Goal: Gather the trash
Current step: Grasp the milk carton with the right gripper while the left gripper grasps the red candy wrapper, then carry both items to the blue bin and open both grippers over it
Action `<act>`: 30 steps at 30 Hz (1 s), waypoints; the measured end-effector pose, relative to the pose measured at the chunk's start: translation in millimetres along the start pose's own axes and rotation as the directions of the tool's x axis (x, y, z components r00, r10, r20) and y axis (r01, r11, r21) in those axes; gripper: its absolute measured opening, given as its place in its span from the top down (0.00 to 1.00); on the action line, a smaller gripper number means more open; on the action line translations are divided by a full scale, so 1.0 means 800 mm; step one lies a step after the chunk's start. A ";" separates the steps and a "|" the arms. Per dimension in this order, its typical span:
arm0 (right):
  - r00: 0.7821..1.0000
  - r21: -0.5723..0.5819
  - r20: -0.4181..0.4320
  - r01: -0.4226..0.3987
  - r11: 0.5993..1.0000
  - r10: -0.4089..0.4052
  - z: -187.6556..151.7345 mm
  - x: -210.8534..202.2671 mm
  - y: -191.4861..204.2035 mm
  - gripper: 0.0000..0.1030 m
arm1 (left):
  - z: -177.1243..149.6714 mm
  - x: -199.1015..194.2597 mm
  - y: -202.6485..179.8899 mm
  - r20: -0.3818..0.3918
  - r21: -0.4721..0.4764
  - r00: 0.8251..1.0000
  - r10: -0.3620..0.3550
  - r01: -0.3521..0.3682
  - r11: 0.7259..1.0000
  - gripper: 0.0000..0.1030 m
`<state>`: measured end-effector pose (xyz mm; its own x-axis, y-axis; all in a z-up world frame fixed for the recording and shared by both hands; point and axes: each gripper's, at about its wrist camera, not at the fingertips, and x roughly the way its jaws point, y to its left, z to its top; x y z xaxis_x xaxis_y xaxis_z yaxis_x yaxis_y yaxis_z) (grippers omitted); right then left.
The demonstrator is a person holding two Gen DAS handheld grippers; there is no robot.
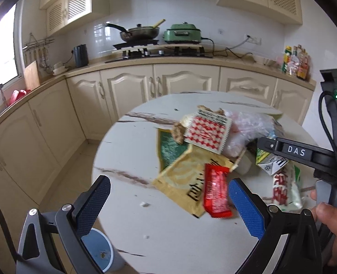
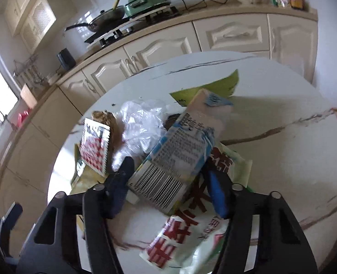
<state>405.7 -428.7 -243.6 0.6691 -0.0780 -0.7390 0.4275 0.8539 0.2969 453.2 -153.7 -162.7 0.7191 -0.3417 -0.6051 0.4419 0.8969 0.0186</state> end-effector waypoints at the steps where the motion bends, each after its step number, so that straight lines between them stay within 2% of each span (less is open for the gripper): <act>1: 1.000 -0.008 0.000 0.002 1.000 -0.002 0.001 -0.002 0.000 0.48 | 0.000 0.001 -0.007 -0.002 0.006 1.000 -0.006 0.006 1.000 0.01; 6: 0.999 -0.079 0.027 0.042 0.996 -0.040 -0.003 -0.027 -0.005 0.54 | -0.001 0.021 -0.045 -0.036 0.069 0.999 -0.032 0.034 0.997 0.01; 10: 0.998 -0.104 0.041 0.046 0.994 -0.042 -0.003 -0.045 -0.014 0.57 | -0.007 0.044 -0.068 -0.076 0.133 0.997 -0.005 0.015 0.991 0.04; 12: 0.998 -0.104 0.045 0.036 0.994 -0.031 -0.002 -0.052 -0.019 0.61 | -0.011 0.057 -0.071 -0.109 0.139 0.994 -0.013 0.028 0.990 0.18; 13: 0.998 -0.107 0.047 0.036 0.994 -0.031 -0.001 -0.054 -0.020 0.61 | -0.011 0.063 -0.071 -0.130 0.131 0.991 -0.029 0.046 0.990 0.29; 15: 0.998 -0.116 0.052 0.039 0.992 -0.033 -0.001 -0.059 -0.023 0.61 | -0.013 0.075 -0.068 -0.163 0.116 0.986 -0.044 0.063 0.991 0.36; 17: 0.998 -0.128 0.050 0.037 0.991 -0.031 -0.001 -0.059 -0.024 0.62 | -0.014 0.080 -0.065 -0.165 0.116 0.986 -0.033 0.052 0.992 0.52; 18: 0.998 -0.131 0.049 0.038 0.991 -0.031 -0.001 -0.057 -0.025 0.62 | -0.014 0.081 -0.064 -0.159 0.117 0.987 -0.025 0.044 0.992 0.57; 19: 0.998 -0.134 0.049 0.036 0.990 -0.029 -0.001 -0.057 -0.026 0.62 | -0.013 0.082 -0.061 -0.158 0.114 0.987 -0.024 0.043 0.993 0.71; 25: 0.996 -0.134 0.083 0.044 0.990 -0.033 -0.005 -0.068 -0.027 0.62 | -0.005 0.074 -0.041 -0.137 0.060 0.985 -0.103 0.112 0.992 0.86; 30: 0.989 -0.133 0.145 0.059 0.989 -0.039 -0.008 -0.094 -0.023 0.62 | 0.001 0.056 -0.022 -0.101 -0.001 0.977 -0.185 0.186 0.983 0.87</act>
<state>344.0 -435.5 -197.4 0.7330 -0.1852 -0.6546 0.3812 0.9088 0.1696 478.0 -185.4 -189.4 0.5668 -0.4719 -0.6753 0.5676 0.8178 -0.0951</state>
